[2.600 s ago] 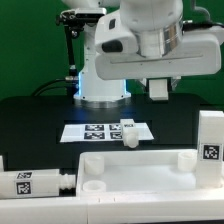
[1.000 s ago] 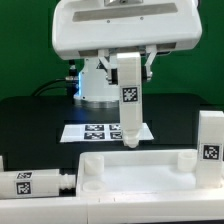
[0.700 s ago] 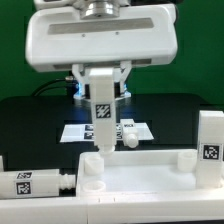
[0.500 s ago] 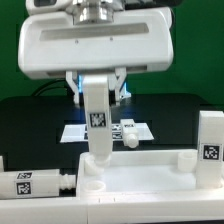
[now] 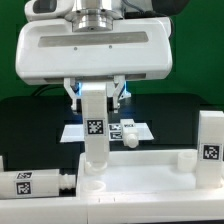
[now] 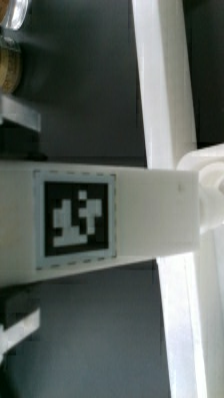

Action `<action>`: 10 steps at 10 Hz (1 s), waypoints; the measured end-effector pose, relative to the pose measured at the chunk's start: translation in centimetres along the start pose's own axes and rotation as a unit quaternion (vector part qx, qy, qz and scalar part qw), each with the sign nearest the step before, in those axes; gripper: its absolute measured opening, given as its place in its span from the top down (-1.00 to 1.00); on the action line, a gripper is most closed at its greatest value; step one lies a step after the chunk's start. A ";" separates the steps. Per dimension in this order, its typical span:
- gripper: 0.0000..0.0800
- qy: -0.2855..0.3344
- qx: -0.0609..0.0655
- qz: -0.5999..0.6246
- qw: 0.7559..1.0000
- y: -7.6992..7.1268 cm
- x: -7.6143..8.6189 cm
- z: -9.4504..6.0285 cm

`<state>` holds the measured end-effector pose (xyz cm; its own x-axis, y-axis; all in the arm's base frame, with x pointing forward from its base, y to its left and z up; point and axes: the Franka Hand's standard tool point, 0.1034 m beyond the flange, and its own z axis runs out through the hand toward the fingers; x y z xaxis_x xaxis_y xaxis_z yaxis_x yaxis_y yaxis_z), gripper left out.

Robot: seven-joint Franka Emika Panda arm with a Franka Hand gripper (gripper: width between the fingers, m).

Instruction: Assemble desk

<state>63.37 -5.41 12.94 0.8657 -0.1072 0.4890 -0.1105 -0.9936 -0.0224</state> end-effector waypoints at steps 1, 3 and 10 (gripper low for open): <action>0.29 -0.001 -0.001 0.000 1.000 0.0 -0.3 0.4; 0.29 0.001 -0.004 -0.002 1.000 -0.2 -0.8 0.8; 0.29 0.024 -0.024 -0.005 0.999 0.7 -1.8 2.2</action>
Offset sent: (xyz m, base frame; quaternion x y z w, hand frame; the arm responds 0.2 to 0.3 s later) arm -0.0003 0.0012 -0.0062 -0.0047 0.0115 0.0070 0.9999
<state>62.83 -5.98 10.15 0.8426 -0.0953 0.5300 -0.1271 -0.9916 0.0238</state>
